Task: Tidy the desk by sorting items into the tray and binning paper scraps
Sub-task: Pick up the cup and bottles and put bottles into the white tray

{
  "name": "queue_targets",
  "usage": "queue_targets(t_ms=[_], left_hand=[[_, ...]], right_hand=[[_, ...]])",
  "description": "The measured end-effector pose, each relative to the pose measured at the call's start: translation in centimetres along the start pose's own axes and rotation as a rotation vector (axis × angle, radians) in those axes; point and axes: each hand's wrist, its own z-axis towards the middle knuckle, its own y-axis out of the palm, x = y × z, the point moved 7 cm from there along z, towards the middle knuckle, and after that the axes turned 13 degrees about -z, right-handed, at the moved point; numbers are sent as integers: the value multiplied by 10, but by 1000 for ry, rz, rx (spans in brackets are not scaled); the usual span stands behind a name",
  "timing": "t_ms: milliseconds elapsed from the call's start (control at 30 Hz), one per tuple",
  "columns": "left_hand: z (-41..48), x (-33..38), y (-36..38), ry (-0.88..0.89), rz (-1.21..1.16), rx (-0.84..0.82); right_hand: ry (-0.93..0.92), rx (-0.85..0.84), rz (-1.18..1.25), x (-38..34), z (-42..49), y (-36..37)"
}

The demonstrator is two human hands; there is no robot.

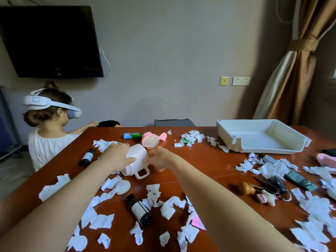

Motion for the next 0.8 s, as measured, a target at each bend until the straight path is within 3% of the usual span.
queue_targets(t_ms=[233,333,467,667,800], left_hand=[[-3,3,1,40,-354,-25],[-5,7,4,82,-432,-60],[-8,3,9,55,-522,-48],[-16,-1,23,48,-621,-19],[-19,0,30,74,-596,15]], right_hand=[[39,88,288,5,-9,-6],[-11,208,111,4,-9,-21],[-13,160,-215,-8,-9,-31],[-226,346,-561,-29,-37,-29],[-311,359,-673,-30,-48,-23]])
